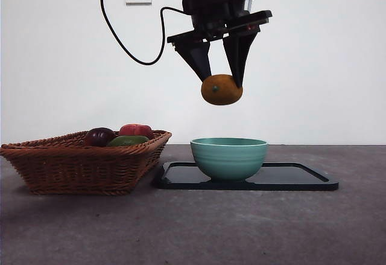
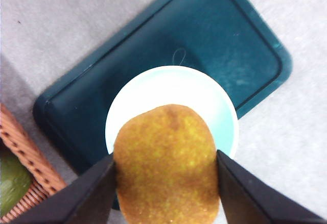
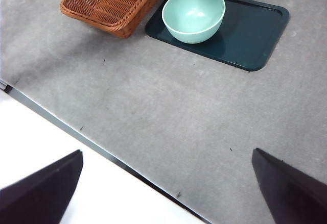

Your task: Pick up the wifruite, put it on the bowl, pick up the plate, put it on desk

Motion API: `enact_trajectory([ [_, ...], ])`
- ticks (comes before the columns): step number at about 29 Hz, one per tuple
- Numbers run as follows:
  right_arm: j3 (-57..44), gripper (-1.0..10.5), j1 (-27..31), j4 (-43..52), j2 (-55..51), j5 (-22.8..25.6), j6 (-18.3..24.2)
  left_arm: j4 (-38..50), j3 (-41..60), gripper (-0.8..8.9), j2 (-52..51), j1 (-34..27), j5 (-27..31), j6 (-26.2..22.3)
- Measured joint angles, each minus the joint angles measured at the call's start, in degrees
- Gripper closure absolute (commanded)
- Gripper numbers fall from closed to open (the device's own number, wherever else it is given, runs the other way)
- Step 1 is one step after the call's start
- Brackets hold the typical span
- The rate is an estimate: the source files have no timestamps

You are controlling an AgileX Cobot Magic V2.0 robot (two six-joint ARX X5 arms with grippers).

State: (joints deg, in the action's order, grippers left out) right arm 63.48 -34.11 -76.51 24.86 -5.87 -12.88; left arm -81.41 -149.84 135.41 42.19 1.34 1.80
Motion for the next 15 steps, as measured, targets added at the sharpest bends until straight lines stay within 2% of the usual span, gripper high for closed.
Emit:
enact_trajectory([
  [3,0.0,3.6,0.0,0.0,0.0,0.0,0.0,0.0,2.9,5.89,-5.4,0.0,-0.2,0.7],
  [6,0.0,3.6,0.0,0.0,0.0,0.0,0.0,0.0,9.8,5.89,-15.5,-0.2,-0.2,0.8],
  [10,0.0,3.6,0.0,0.0,0.0,0.0,0.0,-0.1,23.5,5.89,-28.0,-2.3,-0.2,1.4],
  [15,0.0,3.6,0.0,0.0,0.0,0.0,0.0,-0.1,40.7,5.89,-40.2,-6.9,-0.2,4.8],
])
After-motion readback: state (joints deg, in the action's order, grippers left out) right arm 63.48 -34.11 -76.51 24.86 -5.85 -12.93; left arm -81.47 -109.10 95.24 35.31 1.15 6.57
